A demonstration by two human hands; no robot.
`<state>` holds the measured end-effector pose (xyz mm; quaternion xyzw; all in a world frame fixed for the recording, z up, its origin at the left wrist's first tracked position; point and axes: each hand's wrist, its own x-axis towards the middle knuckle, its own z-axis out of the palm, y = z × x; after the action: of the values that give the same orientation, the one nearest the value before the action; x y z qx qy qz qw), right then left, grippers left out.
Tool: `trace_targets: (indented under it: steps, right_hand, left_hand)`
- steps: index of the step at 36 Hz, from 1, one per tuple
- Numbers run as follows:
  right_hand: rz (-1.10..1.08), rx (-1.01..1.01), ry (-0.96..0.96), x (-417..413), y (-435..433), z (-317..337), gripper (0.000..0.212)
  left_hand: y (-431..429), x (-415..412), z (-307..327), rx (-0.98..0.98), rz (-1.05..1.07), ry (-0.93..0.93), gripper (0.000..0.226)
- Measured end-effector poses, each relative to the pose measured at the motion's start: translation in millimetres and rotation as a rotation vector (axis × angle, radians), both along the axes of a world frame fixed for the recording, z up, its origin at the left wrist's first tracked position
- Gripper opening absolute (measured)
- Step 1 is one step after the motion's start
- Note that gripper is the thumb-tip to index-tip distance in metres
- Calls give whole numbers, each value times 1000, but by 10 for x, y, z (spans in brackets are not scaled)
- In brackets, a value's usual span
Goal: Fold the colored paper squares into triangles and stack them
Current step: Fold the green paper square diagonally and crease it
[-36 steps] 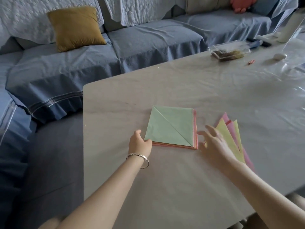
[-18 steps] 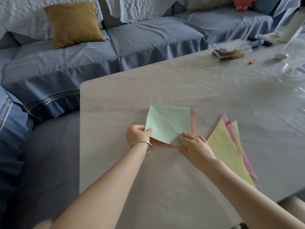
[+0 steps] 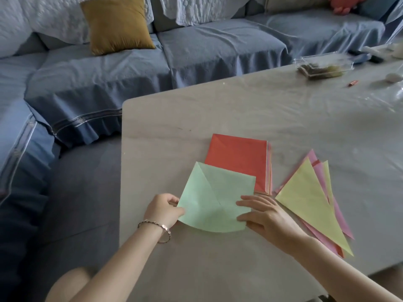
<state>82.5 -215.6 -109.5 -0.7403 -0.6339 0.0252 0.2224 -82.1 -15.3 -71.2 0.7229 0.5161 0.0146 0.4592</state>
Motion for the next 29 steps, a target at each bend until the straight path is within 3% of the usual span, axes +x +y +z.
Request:
trace_targets:
  steps: [7,11,16,20,24,27,29]
  right_hand:
    - [130,-25,54,-245,45,-75,47]
    - [94,-14,186,-327,29,-86,42]
    - [20,84,444,-369,7,32,45]
    - [-224,225,524,-307,27,138,19]
    - [-383,309,609,-229,91,429,4]
    - [-456,335,677,-185,108,561,21]
    - [-460,349,763,-178,117,626,21]
  left_hand:
    - [40,91,-26,92,-42,-53,13]
    - [37,226,-50,96,-63,-99,15]
    - [-30,261,-18,249,-25,-158,14]
    - [-67,202,47,290,-55,-256,15]
    - [-96,132,156,221,-112,-397,16]
    - [-113,74,225,127,-150,-476,27]
    - [-138,48,278,54,-208,-473,24]
